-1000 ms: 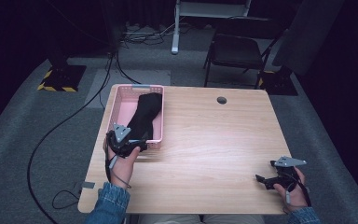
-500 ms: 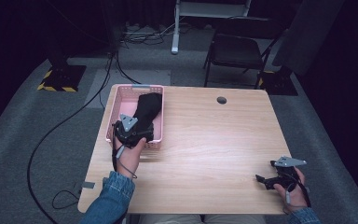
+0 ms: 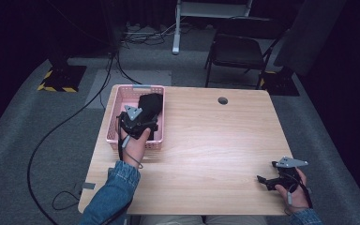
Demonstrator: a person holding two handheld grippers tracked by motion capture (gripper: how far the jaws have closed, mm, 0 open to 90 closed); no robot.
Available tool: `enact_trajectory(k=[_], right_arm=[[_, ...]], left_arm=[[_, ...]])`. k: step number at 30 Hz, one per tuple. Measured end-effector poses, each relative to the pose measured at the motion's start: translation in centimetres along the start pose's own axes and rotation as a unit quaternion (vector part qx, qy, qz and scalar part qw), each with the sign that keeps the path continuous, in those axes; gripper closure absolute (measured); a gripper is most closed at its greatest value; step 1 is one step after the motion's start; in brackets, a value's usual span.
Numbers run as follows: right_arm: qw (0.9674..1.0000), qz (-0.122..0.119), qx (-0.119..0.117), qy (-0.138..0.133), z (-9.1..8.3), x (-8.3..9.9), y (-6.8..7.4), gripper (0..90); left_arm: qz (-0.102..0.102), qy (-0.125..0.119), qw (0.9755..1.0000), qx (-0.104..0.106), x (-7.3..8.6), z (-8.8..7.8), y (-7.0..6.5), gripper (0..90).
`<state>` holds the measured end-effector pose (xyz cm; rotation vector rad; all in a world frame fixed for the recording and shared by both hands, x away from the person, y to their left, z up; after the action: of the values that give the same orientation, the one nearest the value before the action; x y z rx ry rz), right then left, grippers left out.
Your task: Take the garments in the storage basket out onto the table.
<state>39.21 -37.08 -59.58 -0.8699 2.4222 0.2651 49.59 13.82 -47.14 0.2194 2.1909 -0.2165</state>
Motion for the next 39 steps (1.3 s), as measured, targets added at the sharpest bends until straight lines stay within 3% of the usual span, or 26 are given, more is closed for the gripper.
enact_trajectory(k=[9,19,23,33,39], right_arm=[[1.0,0.0,0.0,0.0,0.0,0.0,0.0,0.2],[1.0,0.0,0.0,0.0,0.0,0.0,0.0,0.2],[1.0,0.0,0.0,0.0,0.0,0.0,0.0,0.2],[1.0,0.0,0.0,0.0,0.0,0.0,0.0,0.2],[1.0,0.0,0.0,0.0,0.0,0.0,0.0,0.2]], left_arm=[[-0.008,-0.012,0.9999,0.001,-1.9,1.2,0.3,2.8],[-0.005,-0.015,0.9999,-0.002,-2.6,2.9,1.0,2.8],[-0.015,-0.016,0.9998,-0.005,-2.7,3.8,1.3,3.6],[-0.012,-0.001,0.9998,-0.013,-2.4,6.5,1.7,3.6],[-0.011,0.034,0.9991,-0.024,-1.8,8.4,2.9,3.6]])
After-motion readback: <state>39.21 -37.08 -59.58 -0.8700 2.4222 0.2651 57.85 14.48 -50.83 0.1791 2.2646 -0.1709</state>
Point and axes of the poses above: each handheld gripper's, and its own axes: z roughly forward along the jaws, x roughly out of its underside, y roughly to its left, the point moved 6 cm from there along z, roughly forward along the jaws, and after that the axes turned 11 degrees about y, right-handed, at the moved point
